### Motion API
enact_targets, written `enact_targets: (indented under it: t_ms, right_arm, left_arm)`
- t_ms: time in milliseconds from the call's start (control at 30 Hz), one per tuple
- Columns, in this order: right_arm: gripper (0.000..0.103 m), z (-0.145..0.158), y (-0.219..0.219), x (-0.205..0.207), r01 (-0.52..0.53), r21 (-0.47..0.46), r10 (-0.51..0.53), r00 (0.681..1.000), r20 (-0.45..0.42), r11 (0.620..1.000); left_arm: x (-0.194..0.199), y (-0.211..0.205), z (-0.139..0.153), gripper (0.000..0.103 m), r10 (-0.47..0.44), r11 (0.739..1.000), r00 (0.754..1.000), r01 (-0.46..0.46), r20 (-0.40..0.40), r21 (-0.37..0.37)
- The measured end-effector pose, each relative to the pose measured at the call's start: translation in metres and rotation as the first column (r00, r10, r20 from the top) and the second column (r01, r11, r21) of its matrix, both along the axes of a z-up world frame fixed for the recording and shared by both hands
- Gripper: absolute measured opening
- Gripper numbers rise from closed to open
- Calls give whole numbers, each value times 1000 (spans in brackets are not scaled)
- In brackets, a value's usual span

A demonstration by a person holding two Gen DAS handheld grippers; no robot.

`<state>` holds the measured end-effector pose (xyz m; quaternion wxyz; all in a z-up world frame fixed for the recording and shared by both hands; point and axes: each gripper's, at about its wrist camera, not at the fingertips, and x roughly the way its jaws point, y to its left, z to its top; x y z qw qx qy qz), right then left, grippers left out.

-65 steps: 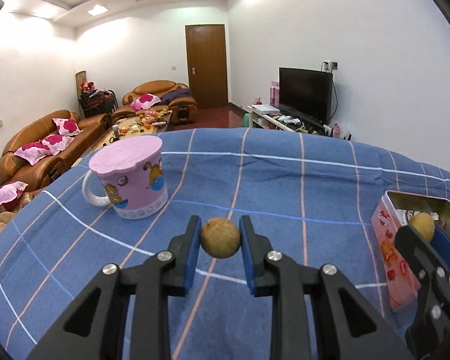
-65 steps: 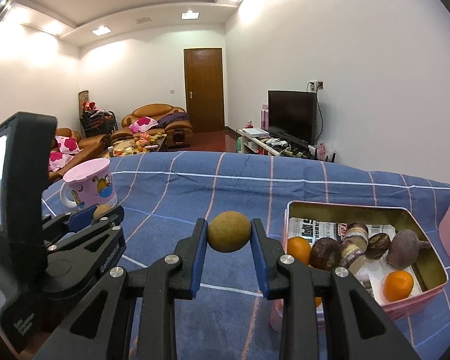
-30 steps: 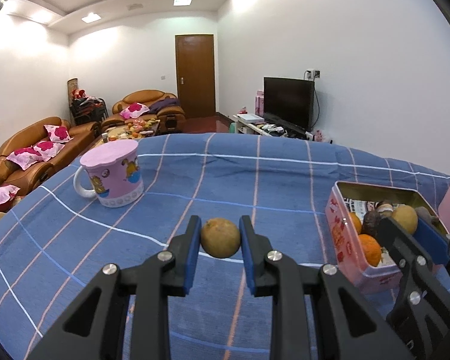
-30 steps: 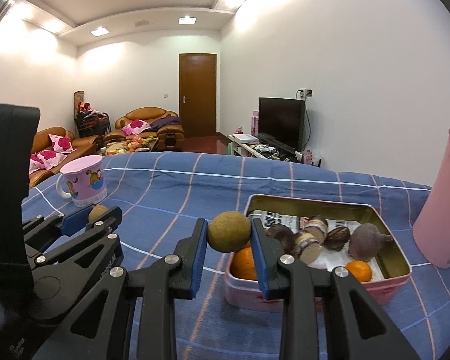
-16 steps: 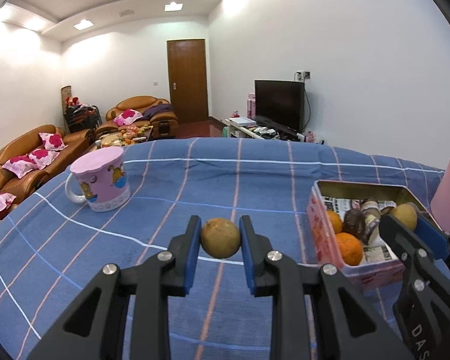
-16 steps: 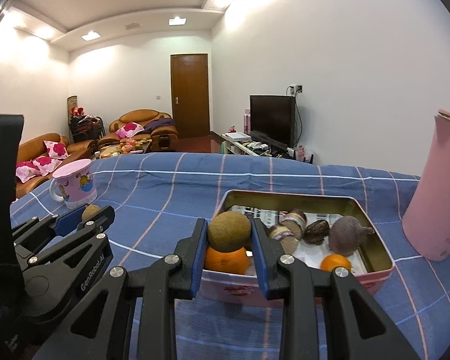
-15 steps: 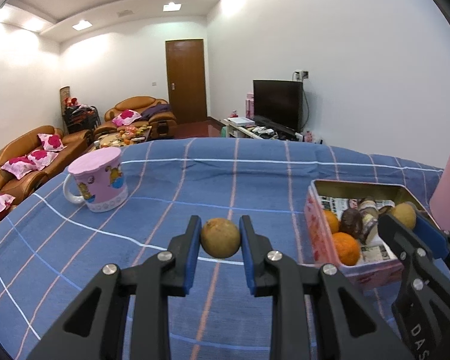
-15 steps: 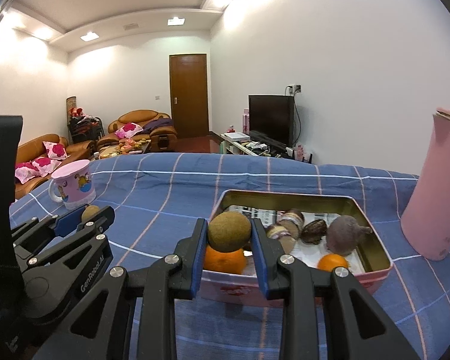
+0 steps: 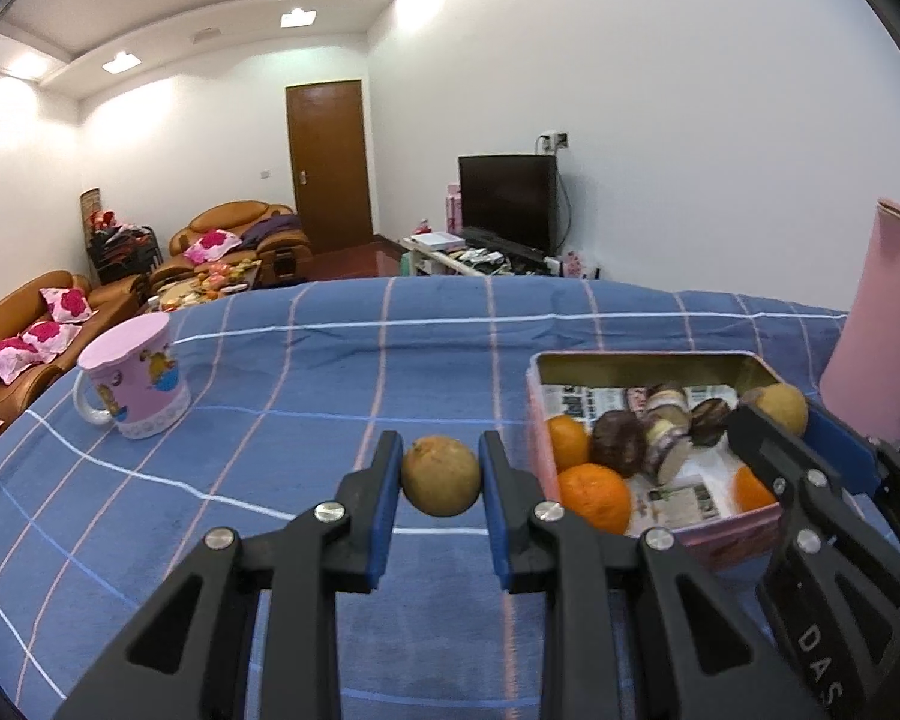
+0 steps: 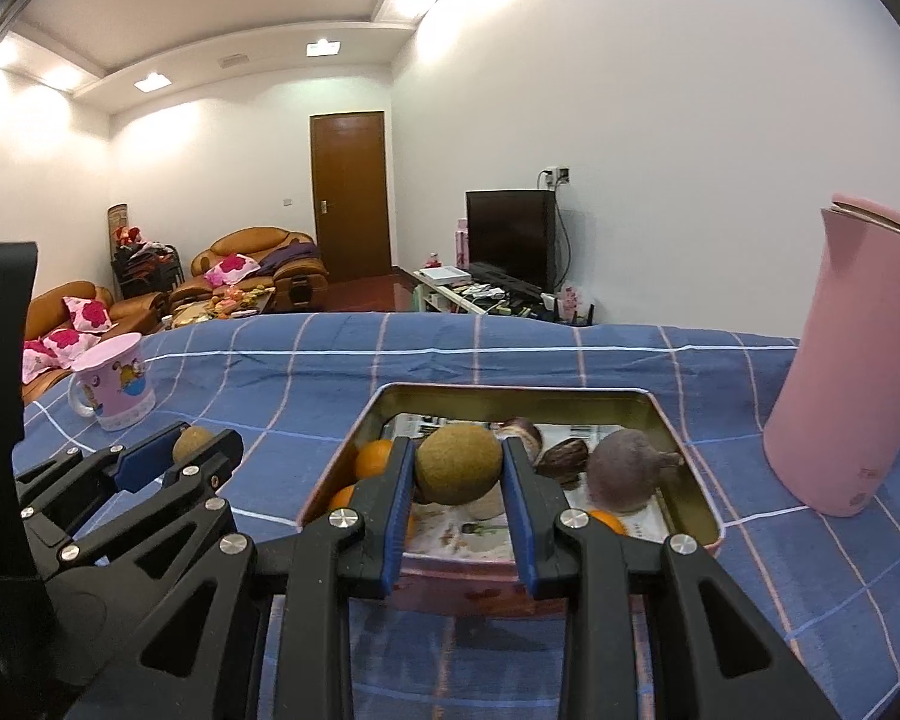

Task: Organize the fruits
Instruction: 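Carry the tan fruit in the left tool while the right tool carries its fruit to the tin, then lower and open the left tool over the tin while the right tool releases its fruit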

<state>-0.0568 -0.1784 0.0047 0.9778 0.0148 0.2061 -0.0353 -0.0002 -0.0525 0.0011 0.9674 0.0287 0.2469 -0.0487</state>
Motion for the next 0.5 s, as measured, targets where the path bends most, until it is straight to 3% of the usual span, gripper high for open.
enact_targets:
  t_ms: [500]
  right_arm:
    - [31,3,-36,0,73,-20,-73,997,11,997]
  left_arm:
    - [8,-35,1,27,-82,997,997,81,-16,-17]
